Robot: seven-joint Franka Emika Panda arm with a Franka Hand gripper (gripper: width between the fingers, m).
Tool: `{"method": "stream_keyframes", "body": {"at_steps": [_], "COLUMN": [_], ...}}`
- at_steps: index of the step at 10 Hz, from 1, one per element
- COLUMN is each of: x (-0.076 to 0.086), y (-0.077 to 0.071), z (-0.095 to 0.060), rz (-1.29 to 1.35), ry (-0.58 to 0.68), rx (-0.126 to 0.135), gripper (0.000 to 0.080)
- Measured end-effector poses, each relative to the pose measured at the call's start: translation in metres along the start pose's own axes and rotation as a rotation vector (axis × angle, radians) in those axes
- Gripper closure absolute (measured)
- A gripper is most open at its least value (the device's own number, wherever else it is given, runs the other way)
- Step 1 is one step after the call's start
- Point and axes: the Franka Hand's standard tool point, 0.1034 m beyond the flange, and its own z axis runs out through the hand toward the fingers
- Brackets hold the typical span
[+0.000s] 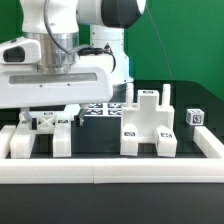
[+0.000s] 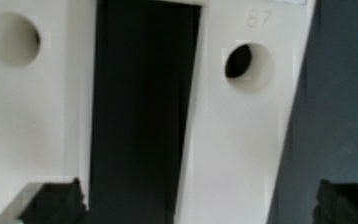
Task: Assemble chair
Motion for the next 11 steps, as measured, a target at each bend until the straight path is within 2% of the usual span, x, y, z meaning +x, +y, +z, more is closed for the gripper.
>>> {"method": "stream_keyframes", "body": {"at_steps": [7, 11], "x": [-0.01, -0.013], "y": [-0.008, -0.014], "z": [0.025, 0.03], "rz": [-0.007, -0.012], "ry": [-0.03, -0.04], "rx": [0.0, 0.007], "gripper": [0.015, 0.015]}}
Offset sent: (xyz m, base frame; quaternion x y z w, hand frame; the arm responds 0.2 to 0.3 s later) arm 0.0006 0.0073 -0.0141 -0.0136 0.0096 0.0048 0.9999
